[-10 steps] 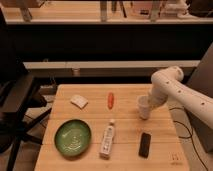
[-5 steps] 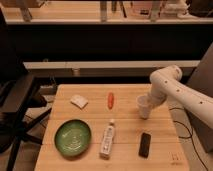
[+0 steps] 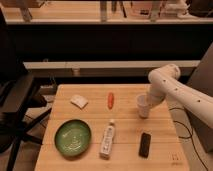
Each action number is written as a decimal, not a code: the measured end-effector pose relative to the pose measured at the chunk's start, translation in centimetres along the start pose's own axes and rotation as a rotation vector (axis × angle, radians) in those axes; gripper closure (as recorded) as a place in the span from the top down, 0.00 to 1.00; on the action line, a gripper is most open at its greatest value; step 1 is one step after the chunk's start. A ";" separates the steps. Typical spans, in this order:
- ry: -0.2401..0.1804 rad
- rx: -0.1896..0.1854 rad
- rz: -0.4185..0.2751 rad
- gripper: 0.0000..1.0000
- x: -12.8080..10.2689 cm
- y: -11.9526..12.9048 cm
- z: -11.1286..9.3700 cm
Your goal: Pick up the ceramic cup
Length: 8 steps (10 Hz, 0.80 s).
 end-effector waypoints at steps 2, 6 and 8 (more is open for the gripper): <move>0.004 -0.005 -0.013 0.00 0.0 0.0 -0.1; 0.010 -0.010 -0.047 0.00 -0.2 -0.5 -0.4; 0.014 -0.013 -0.066 0.00 -0.2 -0.8 -0.4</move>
